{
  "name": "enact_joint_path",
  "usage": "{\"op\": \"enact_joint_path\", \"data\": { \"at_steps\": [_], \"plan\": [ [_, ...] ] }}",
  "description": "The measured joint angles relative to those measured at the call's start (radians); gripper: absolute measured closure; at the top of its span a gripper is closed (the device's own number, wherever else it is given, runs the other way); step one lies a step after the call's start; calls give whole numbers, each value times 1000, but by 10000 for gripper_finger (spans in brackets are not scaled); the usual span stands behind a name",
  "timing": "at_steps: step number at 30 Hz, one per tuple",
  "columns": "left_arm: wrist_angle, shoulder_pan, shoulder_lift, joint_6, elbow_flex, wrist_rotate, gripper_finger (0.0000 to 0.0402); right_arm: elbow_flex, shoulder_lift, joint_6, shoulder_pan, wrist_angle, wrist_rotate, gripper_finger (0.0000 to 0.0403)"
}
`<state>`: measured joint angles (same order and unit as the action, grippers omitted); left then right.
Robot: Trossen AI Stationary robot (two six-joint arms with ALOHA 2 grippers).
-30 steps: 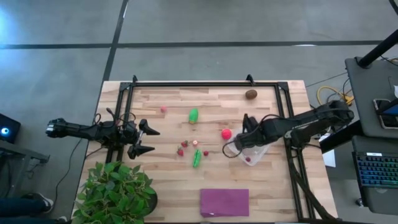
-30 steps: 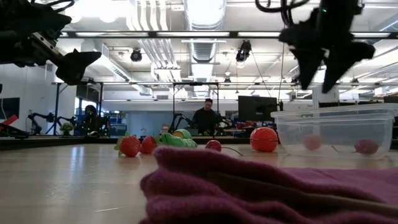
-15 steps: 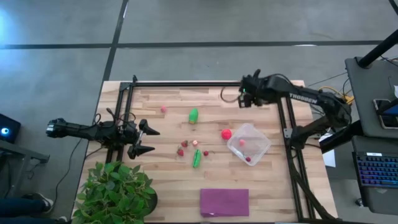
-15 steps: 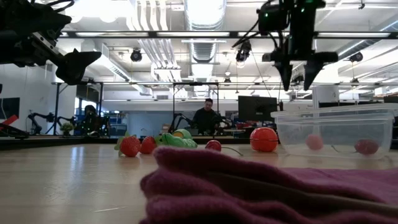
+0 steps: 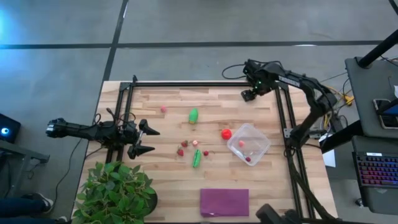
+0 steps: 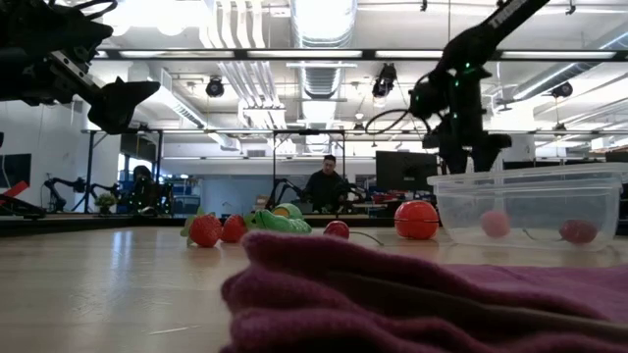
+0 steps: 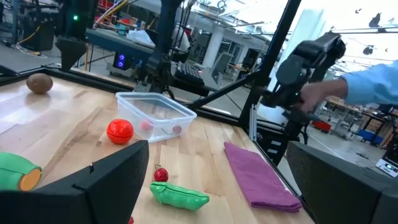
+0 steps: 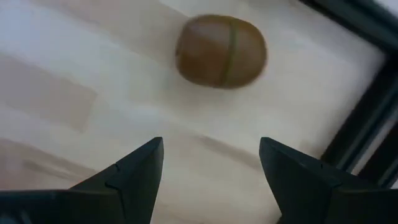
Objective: Pick and placing Produce into tupperware
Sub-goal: Put the brown kiwi into the transparent bin
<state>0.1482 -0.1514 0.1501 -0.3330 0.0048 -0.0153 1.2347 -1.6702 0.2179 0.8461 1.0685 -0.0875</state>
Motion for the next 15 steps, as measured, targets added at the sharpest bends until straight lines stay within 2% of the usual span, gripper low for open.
{"op": "enact_joint_path", "data": {
  "at_steps": [6, 15],
  "plan": [
    [0, 0, -1, 0, 0, 0, 35, 74, -85, -259, -1, -6, -71, 144],
    [0, 0, 0, 0, 0, 0, 35, 159, -204, -563, -1, 57, -76, 144]
  ]
}}
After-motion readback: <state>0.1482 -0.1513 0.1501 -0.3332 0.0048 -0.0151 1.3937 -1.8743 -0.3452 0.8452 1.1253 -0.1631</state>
